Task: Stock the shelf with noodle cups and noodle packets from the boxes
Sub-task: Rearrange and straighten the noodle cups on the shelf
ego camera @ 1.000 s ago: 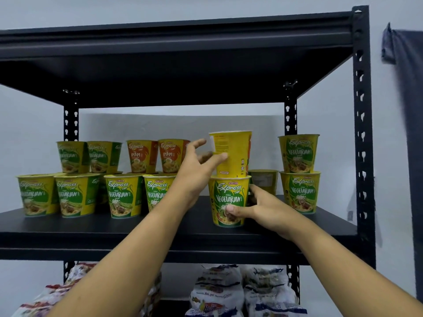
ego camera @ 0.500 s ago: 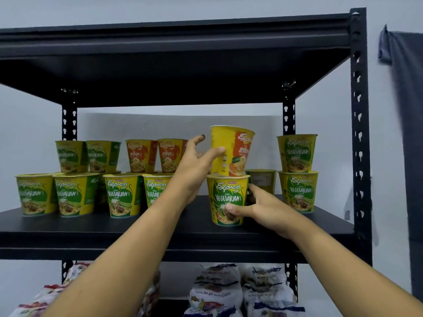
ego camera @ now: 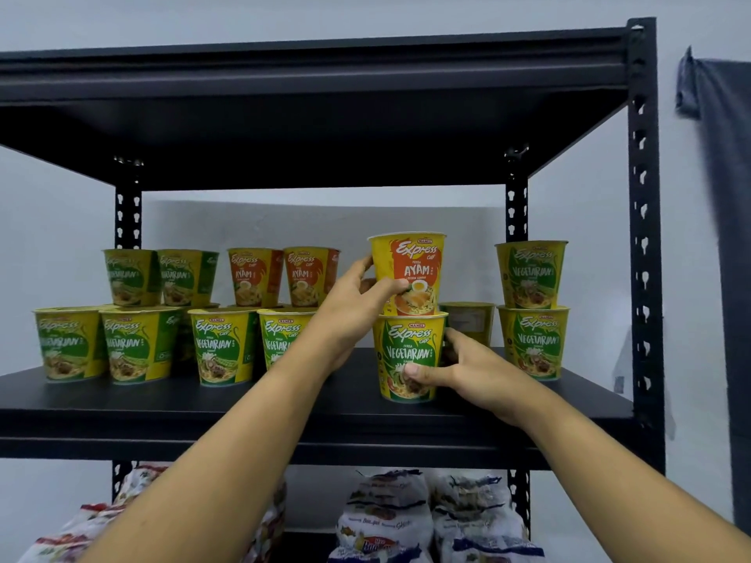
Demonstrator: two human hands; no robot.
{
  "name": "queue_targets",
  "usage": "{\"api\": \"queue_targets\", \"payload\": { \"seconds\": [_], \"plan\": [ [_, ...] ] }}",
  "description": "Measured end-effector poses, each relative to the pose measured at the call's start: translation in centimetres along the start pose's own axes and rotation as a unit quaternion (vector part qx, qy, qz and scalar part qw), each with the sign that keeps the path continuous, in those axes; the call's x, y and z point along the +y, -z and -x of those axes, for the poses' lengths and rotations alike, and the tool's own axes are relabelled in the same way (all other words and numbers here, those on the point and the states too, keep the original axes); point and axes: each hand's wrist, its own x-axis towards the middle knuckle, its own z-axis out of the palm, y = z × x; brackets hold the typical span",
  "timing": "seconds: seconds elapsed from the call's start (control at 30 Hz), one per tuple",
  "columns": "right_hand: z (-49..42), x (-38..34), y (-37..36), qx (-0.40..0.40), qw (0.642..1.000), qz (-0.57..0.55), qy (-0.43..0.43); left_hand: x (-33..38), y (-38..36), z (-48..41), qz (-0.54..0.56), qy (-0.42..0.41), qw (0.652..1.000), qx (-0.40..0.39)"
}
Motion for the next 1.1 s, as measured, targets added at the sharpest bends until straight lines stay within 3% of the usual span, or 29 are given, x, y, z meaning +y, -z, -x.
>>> {"api": "queue_targets", "payload": {
  "seconds": [1.1],
  "plan": [
    [-0.1, -0.1, 0.1, 0.004, 1.000, -0.003, -0.017, -0.3, 0.7, -0.3, 0.024, 0.006, 0.998, -0.060]
  ]
}}
